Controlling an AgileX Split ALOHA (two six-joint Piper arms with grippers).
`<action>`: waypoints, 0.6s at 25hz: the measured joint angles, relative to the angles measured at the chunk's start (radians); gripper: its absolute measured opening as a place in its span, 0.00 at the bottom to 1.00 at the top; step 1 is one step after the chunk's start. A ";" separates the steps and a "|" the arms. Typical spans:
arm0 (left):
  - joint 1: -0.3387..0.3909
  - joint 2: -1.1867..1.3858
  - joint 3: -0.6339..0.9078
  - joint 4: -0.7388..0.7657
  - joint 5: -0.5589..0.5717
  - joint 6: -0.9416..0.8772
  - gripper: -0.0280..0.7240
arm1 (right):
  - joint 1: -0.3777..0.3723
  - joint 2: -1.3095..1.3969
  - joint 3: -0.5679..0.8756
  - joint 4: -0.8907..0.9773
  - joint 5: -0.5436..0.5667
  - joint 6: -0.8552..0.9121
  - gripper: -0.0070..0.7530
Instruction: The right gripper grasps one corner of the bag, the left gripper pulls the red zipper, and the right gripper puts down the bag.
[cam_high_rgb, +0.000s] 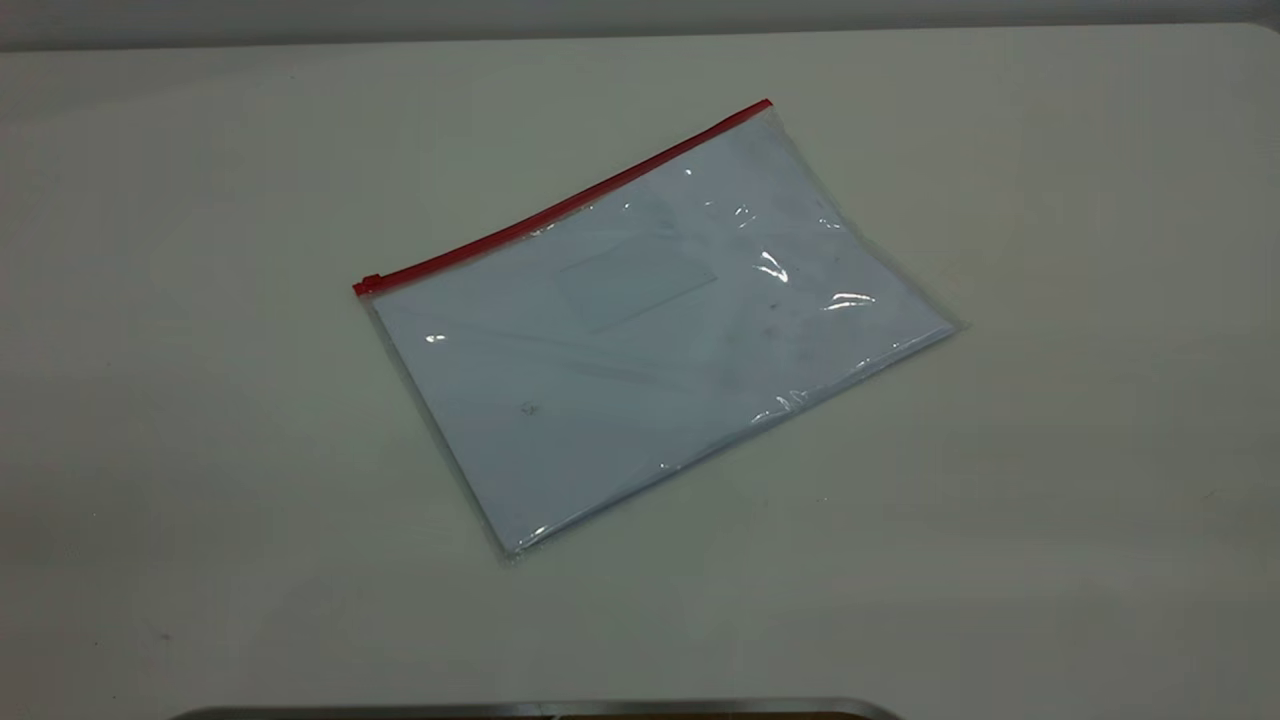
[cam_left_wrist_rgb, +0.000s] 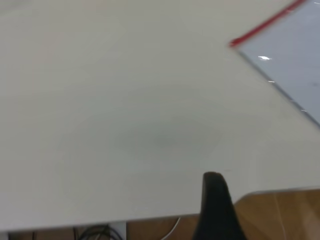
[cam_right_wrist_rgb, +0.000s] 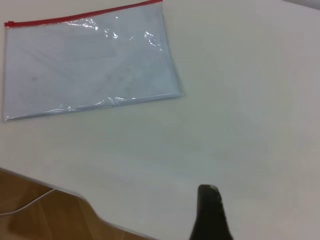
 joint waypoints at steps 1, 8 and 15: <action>0.000 0.000 0.001 0.015 -0.001 -0.024 0.81 | 0.000 0.000 0.000 0.000 0.000 0.000 0.77; 0.000 0.000 0.001 0.036 -0.001 -0.054 0.81 | 0.000 0.000 0.000 0.000 0.000 0.000 0.77; 0.000 0.000 0.002 0.036 -0.001 -0.054 0.81 | 0.000 0.000 0.000 0.000 -0.001 0.000 0.77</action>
